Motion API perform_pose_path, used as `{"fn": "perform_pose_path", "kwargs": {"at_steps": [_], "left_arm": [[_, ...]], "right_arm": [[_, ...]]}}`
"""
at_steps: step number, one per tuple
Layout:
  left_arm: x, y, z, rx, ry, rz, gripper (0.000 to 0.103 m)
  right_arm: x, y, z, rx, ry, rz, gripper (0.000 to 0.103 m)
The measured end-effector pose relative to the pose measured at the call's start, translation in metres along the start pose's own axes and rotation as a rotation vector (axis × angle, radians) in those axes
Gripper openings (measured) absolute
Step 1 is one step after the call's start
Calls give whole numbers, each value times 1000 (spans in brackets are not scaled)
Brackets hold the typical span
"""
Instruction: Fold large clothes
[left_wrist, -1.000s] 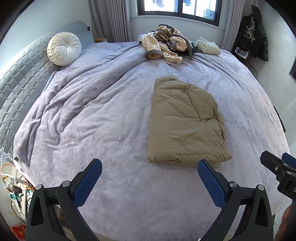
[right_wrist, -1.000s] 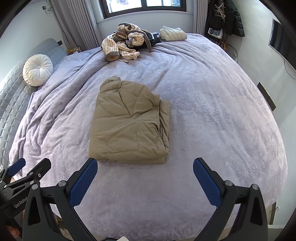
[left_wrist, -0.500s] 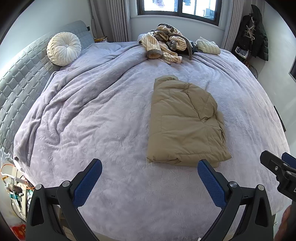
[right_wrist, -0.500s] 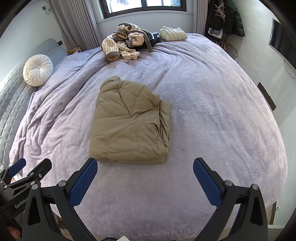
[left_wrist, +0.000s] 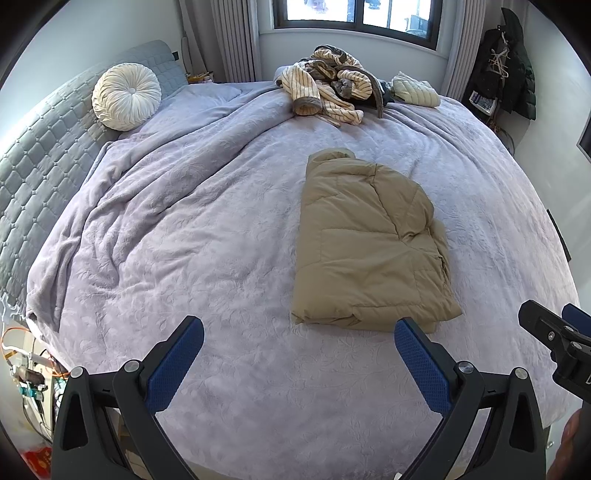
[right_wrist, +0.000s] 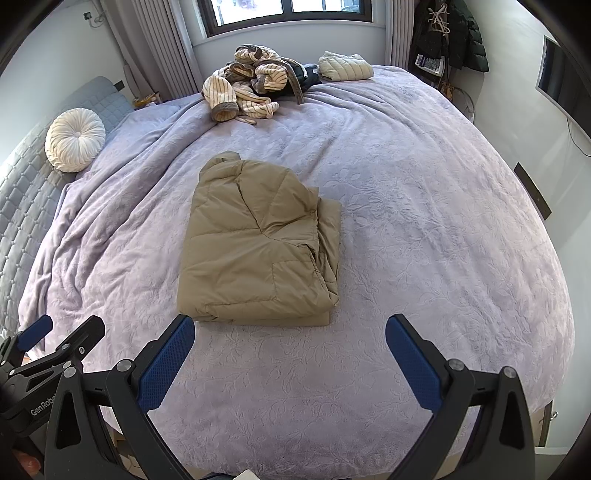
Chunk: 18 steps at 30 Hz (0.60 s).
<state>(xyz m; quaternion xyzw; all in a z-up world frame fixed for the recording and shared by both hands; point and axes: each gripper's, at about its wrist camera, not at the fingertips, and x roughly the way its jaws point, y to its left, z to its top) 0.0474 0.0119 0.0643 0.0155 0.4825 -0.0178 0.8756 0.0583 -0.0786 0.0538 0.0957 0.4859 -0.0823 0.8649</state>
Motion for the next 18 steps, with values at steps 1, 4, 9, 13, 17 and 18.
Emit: {"fn": "perform_pose_path", "kwargs": {"at_steps": [1,4,9,13,17,18], "left_arm": [[0,0,0,0,0,0,103],[0,0,0,0,0,0,103],[0,0,1,0,0,0,103],[1,1,1,-2,2,-2,103],[2,0,0,-1,4,-5,103],[2,0,1,0,4,-5,103]], "right_arm": [[0,0,0,1,0,0,103],[0,0,0,0,1,0,103],[0,0,0,0,1,0,103],[0,1,0,-1,1,-1,103],[0,1,-1,0,0,-2,103],[0,2,-1,1,0,-2,103]]}}
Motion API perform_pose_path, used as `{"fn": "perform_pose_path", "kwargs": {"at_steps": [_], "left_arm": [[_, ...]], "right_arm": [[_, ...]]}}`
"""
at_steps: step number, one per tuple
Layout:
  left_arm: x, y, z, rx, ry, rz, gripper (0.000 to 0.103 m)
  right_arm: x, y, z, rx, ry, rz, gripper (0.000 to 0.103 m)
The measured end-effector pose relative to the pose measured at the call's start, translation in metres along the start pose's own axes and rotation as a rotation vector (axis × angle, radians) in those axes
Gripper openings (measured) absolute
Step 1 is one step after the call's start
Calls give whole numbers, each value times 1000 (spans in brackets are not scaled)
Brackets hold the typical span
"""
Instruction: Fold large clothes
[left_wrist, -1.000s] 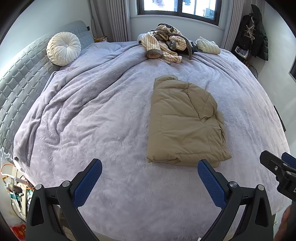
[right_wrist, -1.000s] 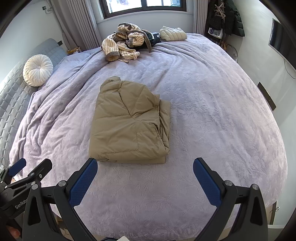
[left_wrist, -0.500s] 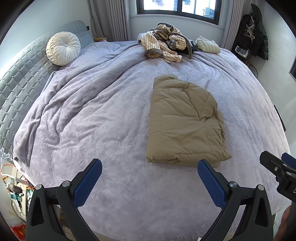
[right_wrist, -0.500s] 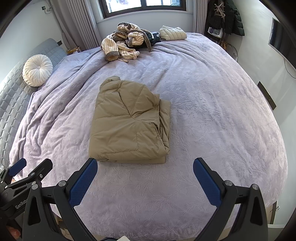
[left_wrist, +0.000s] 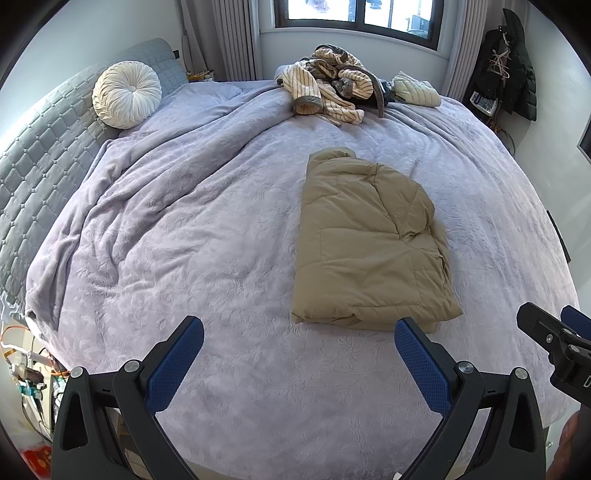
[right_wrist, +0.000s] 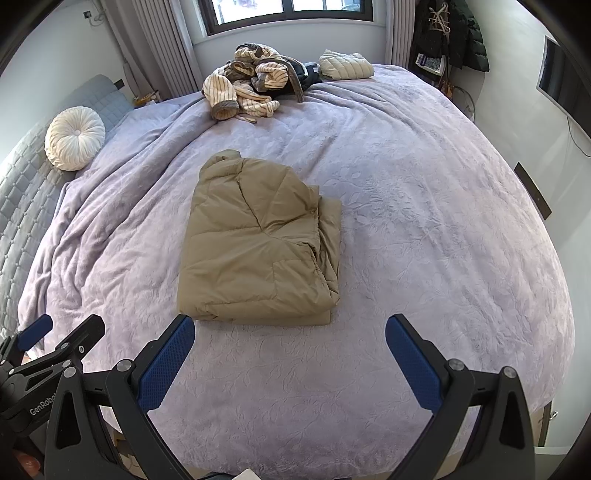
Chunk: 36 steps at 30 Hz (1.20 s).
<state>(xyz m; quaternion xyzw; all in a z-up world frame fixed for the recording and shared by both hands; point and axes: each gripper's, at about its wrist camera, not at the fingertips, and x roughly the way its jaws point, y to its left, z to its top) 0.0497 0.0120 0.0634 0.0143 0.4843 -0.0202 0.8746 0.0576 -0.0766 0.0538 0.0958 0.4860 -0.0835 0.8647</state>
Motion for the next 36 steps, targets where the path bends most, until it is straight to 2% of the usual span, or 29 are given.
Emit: {"fn": "perform_pose_path", "kwargs": {"at_steps": [36], "left_arm": [[2,-3,2,6,5,0,103]], "right_arm": [[1,-1,2,-2,2,0,103]]}}
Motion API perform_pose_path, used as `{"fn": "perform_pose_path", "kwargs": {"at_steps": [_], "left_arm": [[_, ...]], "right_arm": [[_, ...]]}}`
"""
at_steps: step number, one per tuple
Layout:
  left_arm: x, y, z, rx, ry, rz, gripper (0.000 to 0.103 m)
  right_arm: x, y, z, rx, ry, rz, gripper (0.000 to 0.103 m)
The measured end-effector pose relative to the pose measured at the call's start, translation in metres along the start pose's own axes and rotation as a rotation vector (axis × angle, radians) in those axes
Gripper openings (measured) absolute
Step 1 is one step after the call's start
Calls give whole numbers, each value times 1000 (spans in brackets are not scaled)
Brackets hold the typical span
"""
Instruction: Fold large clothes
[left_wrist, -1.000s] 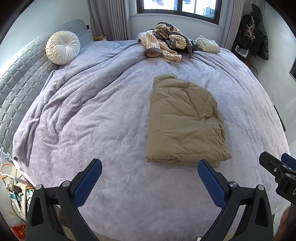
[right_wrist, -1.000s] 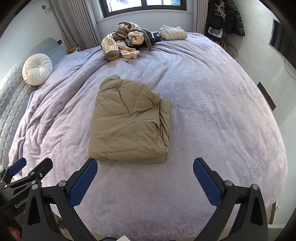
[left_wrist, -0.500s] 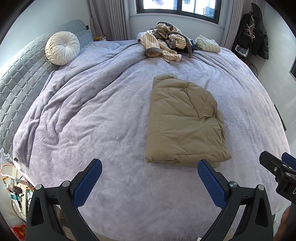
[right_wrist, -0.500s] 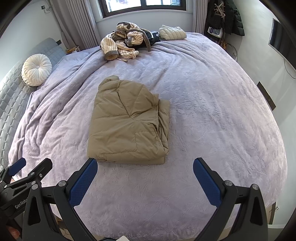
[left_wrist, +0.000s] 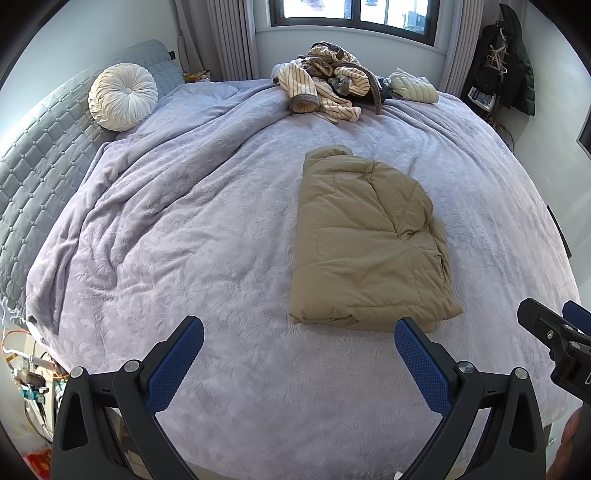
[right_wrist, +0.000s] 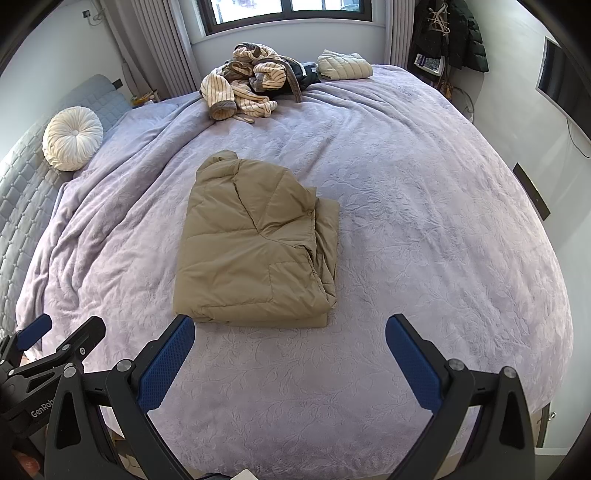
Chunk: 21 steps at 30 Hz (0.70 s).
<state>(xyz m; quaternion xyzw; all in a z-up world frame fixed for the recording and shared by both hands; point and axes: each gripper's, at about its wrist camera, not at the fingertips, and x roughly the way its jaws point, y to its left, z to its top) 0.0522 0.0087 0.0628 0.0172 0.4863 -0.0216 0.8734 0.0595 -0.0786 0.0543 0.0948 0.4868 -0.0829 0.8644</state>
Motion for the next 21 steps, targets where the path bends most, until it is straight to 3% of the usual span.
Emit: {"fn": "perform_pose_path", "kwargs": {"at_steps": [21], "left_arm": [[7,1,10,23,-6,-4,103]], "right_arm": [[0,1,0,-1,0,-1,103]]}}
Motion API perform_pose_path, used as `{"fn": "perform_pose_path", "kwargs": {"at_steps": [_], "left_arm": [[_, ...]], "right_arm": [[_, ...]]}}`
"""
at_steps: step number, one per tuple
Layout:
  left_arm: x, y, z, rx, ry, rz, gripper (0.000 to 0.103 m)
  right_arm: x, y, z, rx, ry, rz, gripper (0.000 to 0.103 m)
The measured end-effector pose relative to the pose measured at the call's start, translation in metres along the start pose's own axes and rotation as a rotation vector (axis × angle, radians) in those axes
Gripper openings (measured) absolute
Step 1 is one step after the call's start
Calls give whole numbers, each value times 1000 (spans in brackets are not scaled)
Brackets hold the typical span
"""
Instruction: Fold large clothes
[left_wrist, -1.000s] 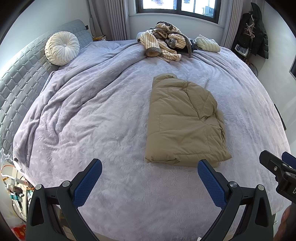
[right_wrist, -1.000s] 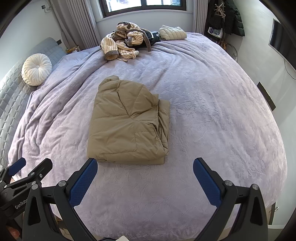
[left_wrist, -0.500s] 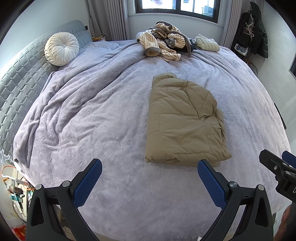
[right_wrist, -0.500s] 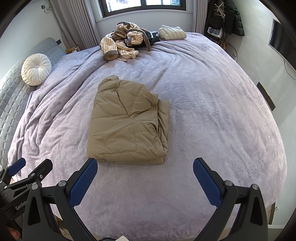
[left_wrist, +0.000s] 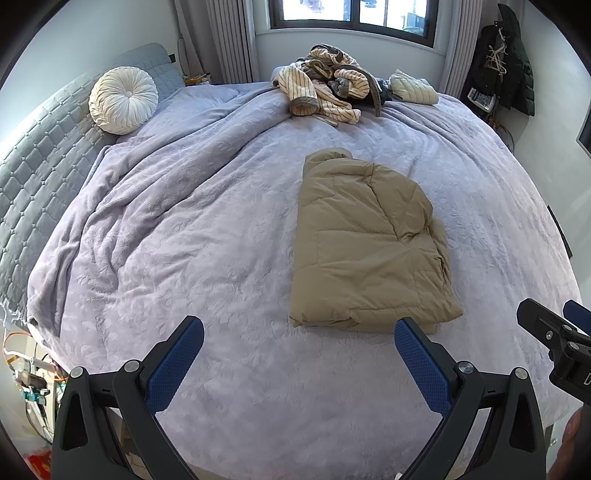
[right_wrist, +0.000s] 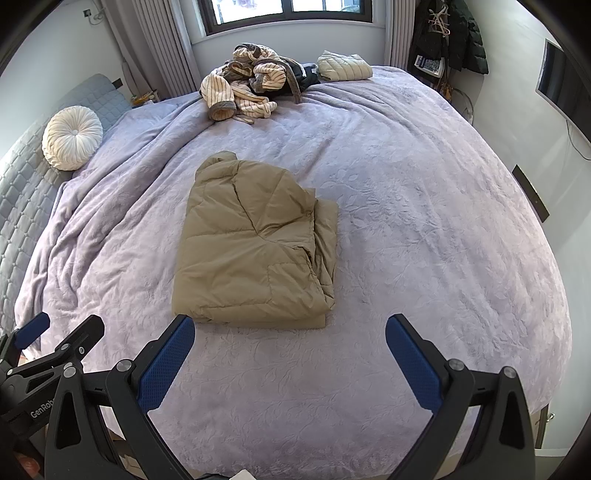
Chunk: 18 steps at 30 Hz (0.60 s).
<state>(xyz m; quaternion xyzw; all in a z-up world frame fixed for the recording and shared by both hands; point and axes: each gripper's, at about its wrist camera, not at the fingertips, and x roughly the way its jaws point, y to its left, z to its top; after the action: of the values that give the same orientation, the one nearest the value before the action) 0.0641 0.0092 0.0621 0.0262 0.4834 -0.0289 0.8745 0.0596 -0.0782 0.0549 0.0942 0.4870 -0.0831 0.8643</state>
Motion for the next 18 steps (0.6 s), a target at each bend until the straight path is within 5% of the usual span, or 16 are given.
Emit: {"fn": "perform_pose_path", "kwargs": {"at_steps": [18], "left_arm": [[4,0,11,10,-3,-22,103]], "right_arm": [[-1,1,1,-2,3,-1,103]]}}
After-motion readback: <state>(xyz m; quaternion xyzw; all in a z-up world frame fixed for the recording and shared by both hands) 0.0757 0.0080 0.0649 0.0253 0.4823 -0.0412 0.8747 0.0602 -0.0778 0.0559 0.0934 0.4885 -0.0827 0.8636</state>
